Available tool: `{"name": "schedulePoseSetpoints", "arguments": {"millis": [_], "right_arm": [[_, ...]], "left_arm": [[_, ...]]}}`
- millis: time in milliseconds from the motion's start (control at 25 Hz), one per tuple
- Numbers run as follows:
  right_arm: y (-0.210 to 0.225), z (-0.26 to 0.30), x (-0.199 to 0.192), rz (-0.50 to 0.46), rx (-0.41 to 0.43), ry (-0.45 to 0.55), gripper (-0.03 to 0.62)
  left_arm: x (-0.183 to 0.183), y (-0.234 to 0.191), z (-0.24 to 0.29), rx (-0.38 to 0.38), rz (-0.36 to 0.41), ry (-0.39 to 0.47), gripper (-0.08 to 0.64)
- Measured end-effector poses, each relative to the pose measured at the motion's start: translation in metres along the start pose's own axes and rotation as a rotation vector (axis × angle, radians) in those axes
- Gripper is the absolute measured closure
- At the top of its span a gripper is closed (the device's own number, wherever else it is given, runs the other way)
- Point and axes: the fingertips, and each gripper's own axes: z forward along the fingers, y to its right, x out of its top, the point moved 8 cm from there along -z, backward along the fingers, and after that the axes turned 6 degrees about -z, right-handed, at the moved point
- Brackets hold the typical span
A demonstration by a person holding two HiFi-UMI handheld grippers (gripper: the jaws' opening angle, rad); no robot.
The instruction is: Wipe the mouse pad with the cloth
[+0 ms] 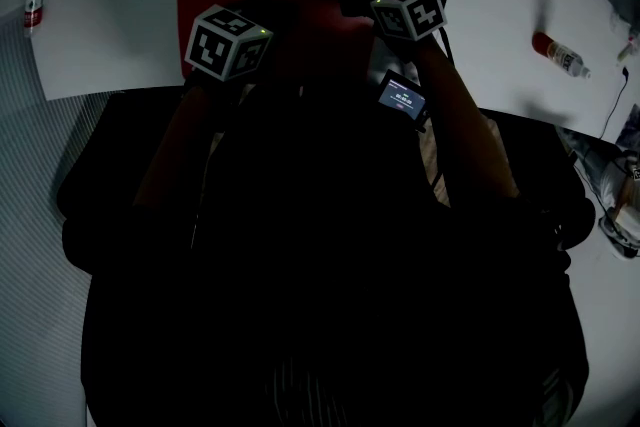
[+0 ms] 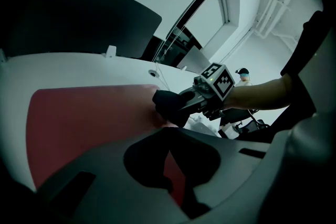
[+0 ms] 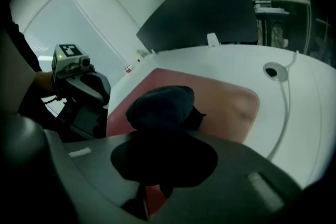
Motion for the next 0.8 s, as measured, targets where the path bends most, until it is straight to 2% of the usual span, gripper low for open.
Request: {"name": "schedulePoseSetpoints", "arguments": {"millis": [280,440,560,680,800], "right_arm": [[-0.001,0.018,-0.028,0.029,0.022,-0.116,0.526],[0.0,0.026,-0.035,0.042,0.027,-0.123,0.526],[0.002,0.027,-0.035,0.049,0.04,-0.117,0.526],[0.0,0.028,-0.033,0.041,0.042,-0.122,0.526],[0.0,0.027,-0.034,0.041,0.04,-0.119,0.526]], "left_arm": [[-0.002,-0.011,0.018,-0.006,-0.019,-0.037,0.551],[-0.007,-0.032,0.032,0.054,0.012,-0.088,0.551],[-0.021,-0.05,0.05,0.093,-0.003,-0.153,0.551],[-0.038,-0.063,0.061,0.15,0.054,-0.243,0.551],[-0.047,-0.066,0.064,0.175,0.068,-0.248,0.551]]}}
